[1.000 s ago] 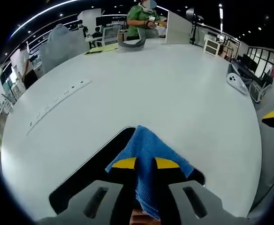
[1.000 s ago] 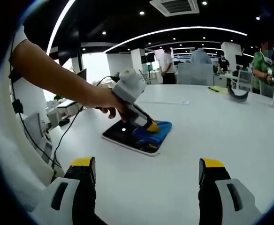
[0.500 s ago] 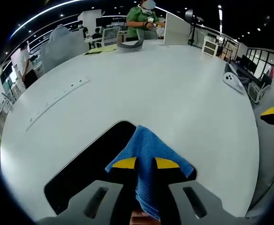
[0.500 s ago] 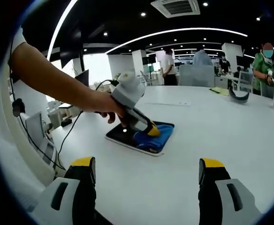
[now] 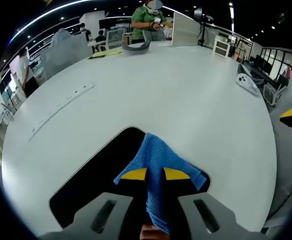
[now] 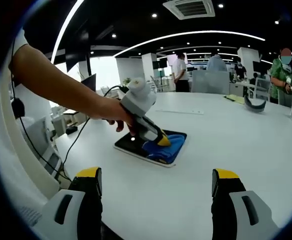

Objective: Wipe the mirror surface with the cleaning cloth until all visible marks leave the cleaned area.

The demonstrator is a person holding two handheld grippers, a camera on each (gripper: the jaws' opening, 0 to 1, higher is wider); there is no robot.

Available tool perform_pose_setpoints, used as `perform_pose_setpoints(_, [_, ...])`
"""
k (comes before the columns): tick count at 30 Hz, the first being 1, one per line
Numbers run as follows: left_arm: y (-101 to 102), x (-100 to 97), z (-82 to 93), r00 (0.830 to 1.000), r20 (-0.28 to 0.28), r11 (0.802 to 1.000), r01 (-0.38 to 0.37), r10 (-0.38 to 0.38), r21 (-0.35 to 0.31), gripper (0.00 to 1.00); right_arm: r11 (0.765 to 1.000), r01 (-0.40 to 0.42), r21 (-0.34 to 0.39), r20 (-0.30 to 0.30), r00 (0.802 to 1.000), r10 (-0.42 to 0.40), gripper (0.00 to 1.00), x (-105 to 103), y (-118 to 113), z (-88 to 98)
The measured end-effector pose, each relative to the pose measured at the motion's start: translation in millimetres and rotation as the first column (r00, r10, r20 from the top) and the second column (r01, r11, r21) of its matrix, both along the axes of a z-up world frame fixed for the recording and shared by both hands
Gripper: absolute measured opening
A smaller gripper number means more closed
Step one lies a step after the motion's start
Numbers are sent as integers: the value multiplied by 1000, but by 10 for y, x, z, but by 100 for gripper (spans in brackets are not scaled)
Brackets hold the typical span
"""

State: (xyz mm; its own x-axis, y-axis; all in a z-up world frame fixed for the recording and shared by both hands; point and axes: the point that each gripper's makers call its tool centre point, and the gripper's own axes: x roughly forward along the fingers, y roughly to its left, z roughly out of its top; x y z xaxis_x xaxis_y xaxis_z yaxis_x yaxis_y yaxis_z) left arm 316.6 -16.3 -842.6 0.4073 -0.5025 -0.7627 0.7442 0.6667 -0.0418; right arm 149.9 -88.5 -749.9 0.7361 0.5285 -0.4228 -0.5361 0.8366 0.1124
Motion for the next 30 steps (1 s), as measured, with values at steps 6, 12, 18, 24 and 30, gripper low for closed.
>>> perform_pose_setpoints(6, [55,-13,-3,1000,2,1000,22,-22,12,9,1000,-5,-3,2,1000,5,91,-1,9,0])
perform_pose_setpoints(12, [145,-32,0,1000,-4,1000,23,-23,19,9,1000,-8,-4,2,1000,8,91,-19,28,9])
perform_pose_setpoints(18, [220,-34,-2,1000,-7,1000,12,-12,11,9,1000,-11,-7,3,1000,11,91,-40,42,10])
perform_pose_setpoints(24, [277,-36,-1,1000,-9,1000,11,-10,11,9,1000,-12,-9,-1,1000,12,91,-65,55,6])
perform_pose_setpoints(30, [331,-23,-1,1000,-13,1000,11,-11,11,9,1000,-14,-13,0,1000,14,91,-83,71,8])
